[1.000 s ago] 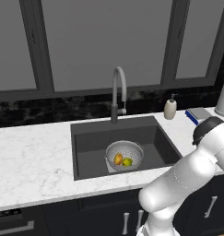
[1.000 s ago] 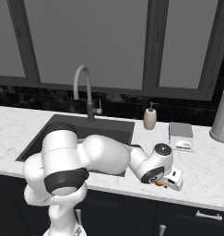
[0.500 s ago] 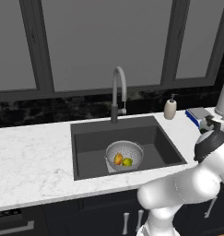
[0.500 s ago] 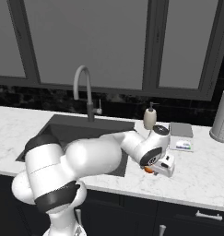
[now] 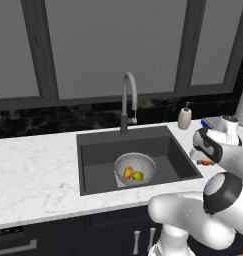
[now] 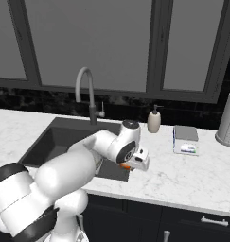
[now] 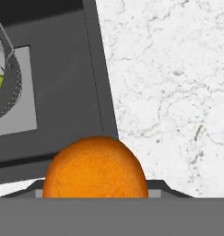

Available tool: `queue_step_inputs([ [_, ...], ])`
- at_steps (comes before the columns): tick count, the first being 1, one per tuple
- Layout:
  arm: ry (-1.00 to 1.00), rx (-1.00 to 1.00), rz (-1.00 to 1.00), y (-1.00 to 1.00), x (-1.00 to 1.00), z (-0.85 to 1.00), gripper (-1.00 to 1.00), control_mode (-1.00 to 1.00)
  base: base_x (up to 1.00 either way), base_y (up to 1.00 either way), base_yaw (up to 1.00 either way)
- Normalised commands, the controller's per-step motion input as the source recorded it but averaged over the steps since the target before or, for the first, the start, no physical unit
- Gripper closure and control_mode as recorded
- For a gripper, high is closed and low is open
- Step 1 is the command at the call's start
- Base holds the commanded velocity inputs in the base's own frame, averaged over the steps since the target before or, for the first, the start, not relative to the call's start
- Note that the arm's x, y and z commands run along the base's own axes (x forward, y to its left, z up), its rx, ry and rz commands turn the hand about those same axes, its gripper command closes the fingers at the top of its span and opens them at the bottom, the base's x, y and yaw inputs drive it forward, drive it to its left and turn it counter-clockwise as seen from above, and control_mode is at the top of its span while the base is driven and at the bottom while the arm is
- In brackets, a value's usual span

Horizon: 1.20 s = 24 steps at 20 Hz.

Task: Put the colander in the sink, put the pear, mango, tangerine in the colander, and turn on the sink faucet and pour water over the colander.

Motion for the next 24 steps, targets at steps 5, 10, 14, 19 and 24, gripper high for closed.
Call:
queue_step_inputs([
  [5, 0.00, 0.09, 0.17, 1.00, 0.54, 0.00, 1.00, -1.00, 0.00, 0.00, 0.00],
  [10, 0.00, 0.14, 0.18, 1.00, 0.65, 0.00, 1.00, -1.00, 0.00, 0.00, 0.00],
  [14, 0.00, 0.14, 0.17, 1.00, 0.53, 0.00, 1.00, -1.00, 0.00, 0.00, 0.00],
  [19, 0.00, 0.09, 0.11, 0.88, 0.47, -0.10, 1.00, -1.00, 0.00, 0.00, 0.00],
  [24, 0.00, 0.01, 0.01, 0.38, 0.60, -0.56, 1.00, -1.00, 0.00, 0.00, 0.00],
])
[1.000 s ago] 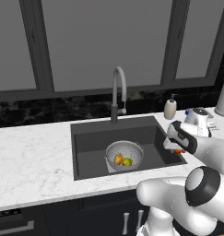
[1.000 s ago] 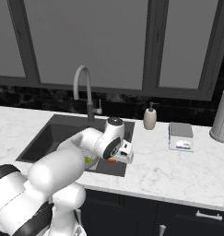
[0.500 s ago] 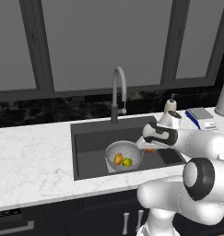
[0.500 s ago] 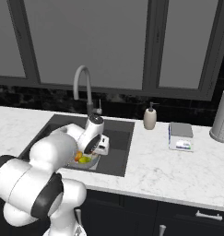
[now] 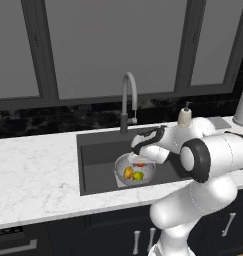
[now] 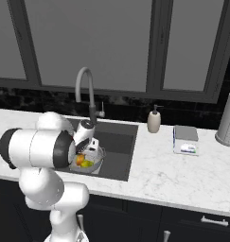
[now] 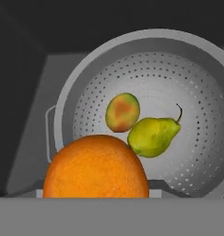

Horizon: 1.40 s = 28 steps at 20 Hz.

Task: Put the colander in the sink, put the pear, mango, tangerine in the colander, and turn on the sink faucet and pour water over the colander.

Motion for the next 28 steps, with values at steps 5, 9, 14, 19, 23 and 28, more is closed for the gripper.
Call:
queue_step_inputs([
  [5, 0.00, 0.00, 0.00, 0.06, 0.54, -0.67, 1.00, -1.00, 0.00, 0.00, 0.00],
  [9, 0.00, 0.00, 0.00, 0.00, 0.47, -0.57, 1.00, -1.00, 0.00, 0.00, 0.00],
  [14, 0.00, 0.03, 0.00, 0.07, 0.43, -0.32, -1.00, -1.00, 0.00, 0.00, 0.00],
  [19, 0.00, 0.06, 0.00, -0.08, 0.09, 0.35, -1.00, -1.00, 0.00, 0.00, 0.00],
  [23, 0.00, 0.06, 0.00, -0.25, 0.00, 0.82, -1.00, -1.00, 0.00, 0.00, 0.00],
  [28, 0.00, 0.05, 0.00, -0.06, 0.00, 0.91, -1.00, -1.00, 0.00, 0.00, 0.00],
])
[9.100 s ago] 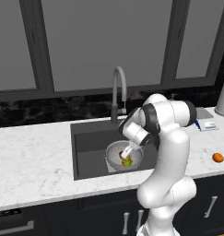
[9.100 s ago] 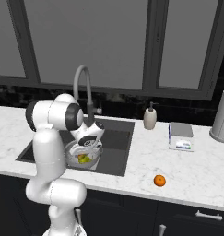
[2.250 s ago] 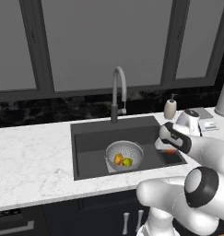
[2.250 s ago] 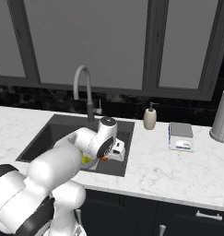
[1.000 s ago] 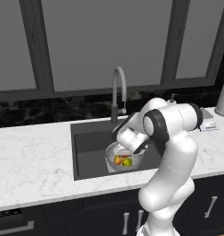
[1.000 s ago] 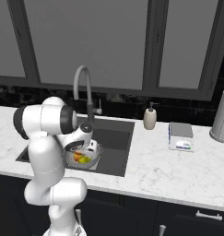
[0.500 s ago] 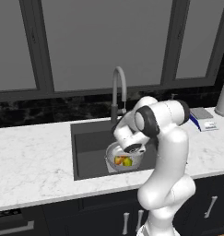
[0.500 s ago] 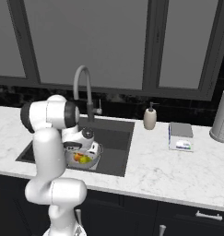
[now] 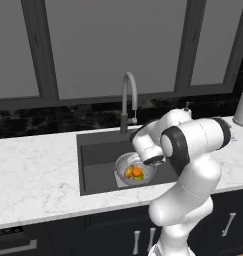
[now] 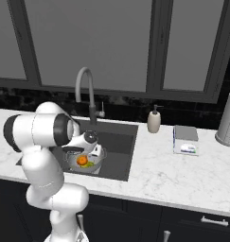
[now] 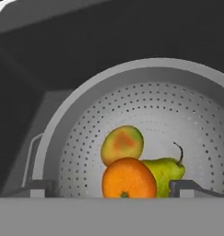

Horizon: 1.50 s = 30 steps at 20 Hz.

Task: Put the colander in the sink, put the pear, mango, tangerine in the colander, and turn on the sink faucet and pour water over the colander.

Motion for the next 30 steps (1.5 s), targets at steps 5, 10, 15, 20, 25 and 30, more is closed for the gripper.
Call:
queue_step_inputs([
  [5, 0.00, 0.06, 0.00, -0.38, 0.00, 1.00, -1.00, -1.00, 0.00, 0.00, 0.00],
  [10, 0.01, 0.14, 0.00, -0.61, 0.06, 1.00, -1.00, -1.00, 0.00, 0.00, 0.00],
  [15, 0.03, 0.27, 0.00, -0.52, 0.27, 1.00, -1.00, -1.00, 0.00, 0.00, 0.00],
  [20, 0.00, 0.27, 0.00, -0.20, 0.45, 0.70, -1.00, -1.00, 0.00, 0.00, 0.00],
  [25, 0.00, 0.19, 0.01, 0.00, 0.53, 0.09, -1.00, -1.00, 0.00, 0.00, 0.00],
  [30, -0.01, 0.09, 0.01, 0.05, 0.65, -0.09, -1.00, -1.00, 0.00, 0.00, 0.00],
])
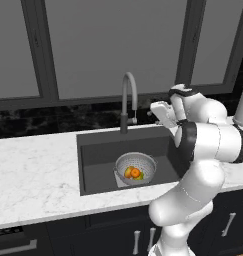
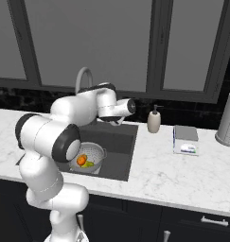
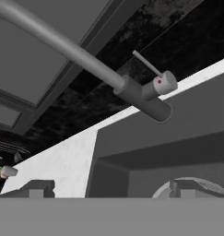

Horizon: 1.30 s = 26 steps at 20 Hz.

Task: Put the colander in the sink, put the pear, mango, tangerine in the colander, and turn on the sink faucet and pour water over the colander.

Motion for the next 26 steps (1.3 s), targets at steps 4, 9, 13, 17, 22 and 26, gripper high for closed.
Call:
queue_step_inputs([
  [4, -0.02, 0.04, 0.00, 0.22, 0.63, -0.07, -1.00, -1.00, 0.00, 0.00, 0.00],
  [9, -0.15, 0.00, 0.00, 0.24, 0.53, -0.30, -1.00, -1.00, 0.00, 0.00, 0.00],
  [13, -0.11, 0.00, 0.00, 0.06, 0.53, -0.39, -1.00, -1.00, 0.00, 0.00, 0.00],
  [17, 0.00, 0.00, 0.00, 0.00, 0.63, -0.24, -1.00, -1.00, 0.00, 0.00, 0.00],
  [22, 0.00, 0.00, 0.00, 0.00, 0.78, -0.05, -1.00, -1.00, 0.00, 0.00, 0.00],
  [26, 0.00, 0.00, 0.00, 0.00, 0.52, -0.12, -1.00, -1.00, 0.00, 0.00, 0.00],
])
